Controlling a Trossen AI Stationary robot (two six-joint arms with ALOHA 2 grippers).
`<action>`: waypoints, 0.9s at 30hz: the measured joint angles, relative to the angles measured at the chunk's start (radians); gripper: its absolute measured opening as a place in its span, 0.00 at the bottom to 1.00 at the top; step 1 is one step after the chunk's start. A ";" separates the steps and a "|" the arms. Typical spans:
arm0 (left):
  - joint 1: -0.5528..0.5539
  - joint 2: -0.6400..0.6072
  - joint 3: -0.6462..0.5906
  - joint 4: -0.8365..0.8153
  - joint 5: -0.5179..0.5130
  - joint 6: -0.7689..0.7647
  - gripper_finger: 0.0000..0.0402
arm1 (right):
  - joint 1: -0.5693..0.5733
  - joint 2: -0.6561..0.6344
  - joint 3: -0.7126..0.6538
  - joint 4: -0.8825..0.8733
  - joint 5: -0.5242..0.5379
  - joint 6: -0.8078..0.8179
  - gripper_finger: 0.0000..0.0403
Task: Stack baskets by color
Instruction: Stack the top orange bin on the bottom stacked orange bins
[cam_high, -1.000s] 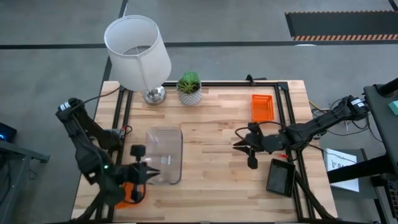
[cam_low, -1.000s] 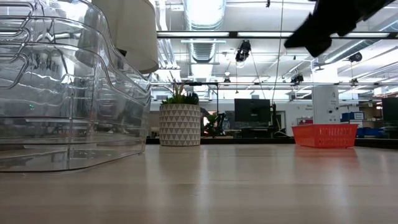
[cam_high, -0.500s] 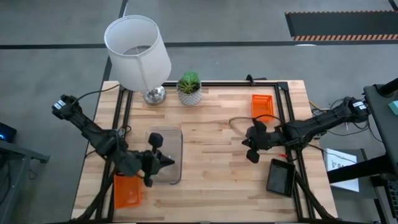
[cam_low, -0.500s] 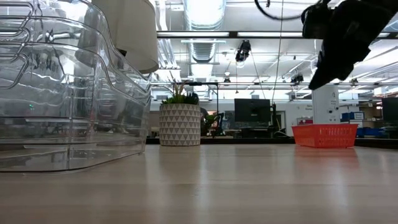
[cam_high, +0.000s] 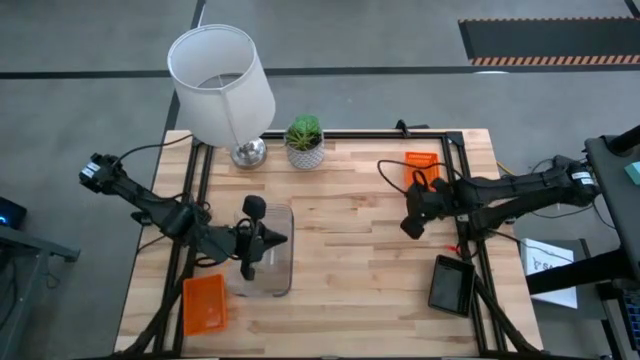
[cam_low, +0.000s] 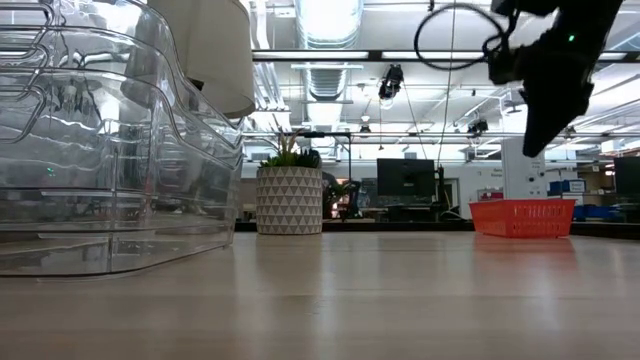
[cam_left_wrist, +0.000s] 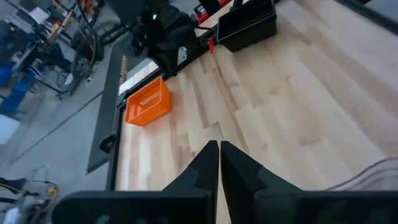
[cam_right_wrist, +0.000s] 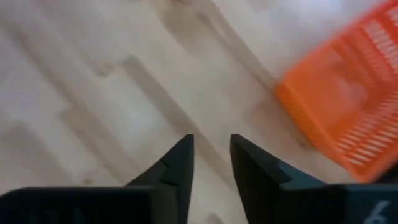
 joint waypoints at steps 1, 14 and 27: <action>0.004 0.000 0.000 0.001 0.000 0.016 0.00 | -0.029 0.007 -0.001 -0.018 -0.002 -0.016 0.25; 0.022 -0.003 0.001 0.001 -0.025 0.050 0.00 | -0.279 0.137 0.007 -0.049 -0.026 -0.602 0.46; 0.023 -0.003 0.001 0.000 -0.025 0.101 0.00 | -0.309 0.294 0.008 -0.042 0.078 -0.651 0.37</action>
